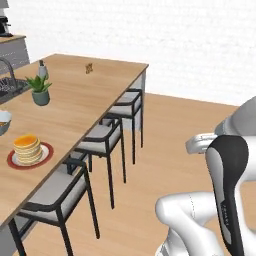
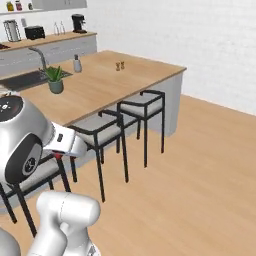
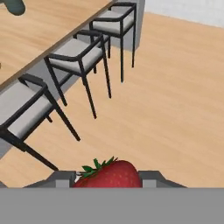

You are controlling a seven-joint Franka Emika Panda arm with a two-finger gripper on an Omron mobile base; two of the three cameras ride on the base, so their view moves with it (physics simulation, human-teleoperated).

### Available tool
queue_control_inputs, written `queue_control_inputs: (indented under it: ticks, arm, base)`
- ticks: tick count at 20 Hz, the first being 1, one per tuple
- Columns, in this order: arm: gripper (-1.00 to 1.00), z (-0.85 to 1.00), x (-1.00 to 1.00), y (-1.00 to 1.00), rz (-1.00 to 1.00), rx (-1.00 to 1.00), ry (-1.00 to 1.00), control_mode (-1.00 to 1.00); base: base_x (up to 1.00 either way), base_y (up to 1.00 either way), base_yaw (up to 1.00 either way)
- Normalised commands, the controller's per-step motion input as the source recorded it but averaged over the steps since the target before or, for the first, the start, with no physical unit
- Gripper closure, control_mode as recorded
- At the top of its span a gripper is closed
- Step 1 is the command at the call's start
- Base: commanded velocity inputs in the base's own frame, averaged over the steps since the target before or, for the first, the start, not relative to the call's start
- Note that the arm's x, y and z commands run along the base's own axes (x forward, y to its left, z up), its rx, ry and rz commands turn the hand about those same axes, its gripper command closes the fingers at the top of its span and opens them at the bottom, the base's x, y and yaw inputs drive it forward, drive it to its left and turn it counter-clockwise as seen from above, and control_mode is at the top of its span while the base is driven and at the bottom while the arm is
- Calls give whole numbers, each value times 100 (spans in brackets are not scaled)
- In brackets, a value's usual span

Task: Take the strawberry from the fridge and place it on top of the pancake, located on the dining counter.

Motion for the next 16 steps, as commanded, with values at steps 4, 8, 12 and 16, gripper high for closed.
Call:
queue_control_inputs:
  ticks: [4, 8, 12, 16]
  arm:
    - [100, 0, 0, 0, 0, 0, 0, 100]
    - [100, 0, 0, 0, 0, 0, 0, 100]
    - [100, 0, 0, 0, 0, 0, 0, 100]
    - [100, 0, 0, 0, 0, 0, 0, 100]
  base:
    - [61, 0, 62]
    - [61, 1, 65]
    - [63, 0, 61]
    - [75, 5, 53]
